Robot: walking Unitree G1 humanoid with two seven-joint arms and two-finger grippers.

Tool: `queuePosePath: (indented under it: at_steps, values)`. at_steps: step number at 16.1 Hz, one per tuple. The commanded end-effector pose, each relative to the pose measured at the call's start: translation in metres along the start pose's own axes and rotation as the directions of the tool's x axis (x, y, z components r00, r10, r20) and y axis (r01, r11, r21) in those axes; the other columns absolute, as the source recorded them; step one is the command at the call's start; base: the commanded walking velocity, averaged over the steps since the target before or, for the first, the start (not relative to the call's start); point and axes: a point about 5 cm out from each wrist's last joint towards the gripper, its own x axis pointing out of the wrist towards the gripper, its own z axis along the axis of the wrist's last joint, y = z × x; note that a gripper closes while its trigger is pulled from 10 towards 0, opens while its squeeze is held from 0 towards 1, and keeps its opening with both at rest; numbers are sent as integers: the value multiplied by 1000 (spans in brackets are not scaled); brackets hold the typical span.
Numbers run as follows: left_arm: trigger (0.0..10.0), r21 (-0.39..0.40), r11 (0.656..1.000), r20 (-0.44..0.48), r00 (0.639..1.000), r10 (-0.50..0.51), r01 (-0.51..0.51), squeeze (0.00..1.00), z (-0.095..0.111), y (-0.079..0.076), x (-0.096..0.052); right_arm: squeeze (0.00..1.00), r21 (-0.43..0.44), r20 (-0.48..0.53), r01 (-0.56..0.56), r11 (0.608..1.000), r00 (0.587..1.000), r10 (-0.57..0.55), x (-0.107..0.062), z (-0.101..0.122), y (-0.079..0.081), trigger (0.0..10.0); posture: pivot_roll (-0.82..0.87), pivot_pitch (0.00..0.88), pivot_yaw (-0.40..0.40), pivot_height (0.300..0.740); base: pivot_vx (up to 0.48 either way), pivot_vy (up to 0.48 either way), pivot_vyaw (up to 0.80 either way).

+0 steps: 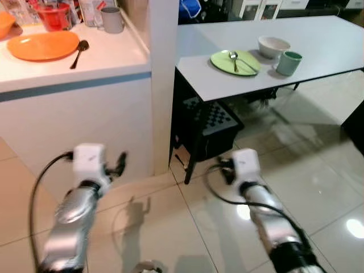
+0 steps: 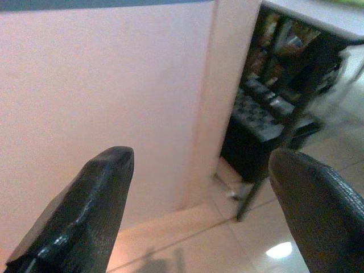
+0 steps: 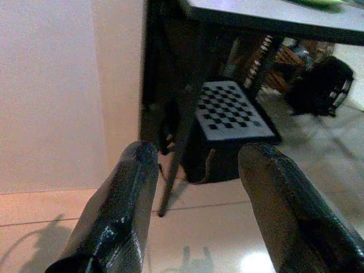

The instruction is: Setting the table

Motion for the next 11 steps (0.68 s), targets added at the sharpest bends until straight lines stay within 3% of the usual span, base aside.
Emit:
queuePosePath:
  at_steps: [1,2,3,5,8,11]
  values:
    - [10000,-92,996,47,999,-8,12,0,-3,13,-16,0,-11,7,-17,1000,1000,17,-12,-12,-5,10000,196,0,-66,740,0,0,0]
    - [10000,-92,996,47,999,-8,12,0,-3,13,-16,0,-11,7,-17,1000,1000,17,-12,-12,-5,10000,196,0,-66,740,0,0,0]
    - [10000,-99,995,25,1000,-3,5,0,-23,16,-36,0,-32,-14,-48,998,999,47,-24,-26,-5,10000,202,0,-79,740,0,0,0]
    - [10000,-117,993,-19,1000,3,-5,0,-48,7,-57,0,-58,-45,-88,994,995,86,-31,-35,-2,10000,206,0,-91,740,0,0,0]
    - [10000,-148,989,-20,1000,0,-3,0,-54,-3,-60,0,-34,-32,-90,995,995,89,-30,-36,2,10000,208,0,-97,740,0,0,0]
    - [10000,-177,983,75,996,56,-42,0,-37,-4,-48,0,7,14,-84,996,996,84,-19,-19,12,10000,211,0,-90,740,0,0,0]
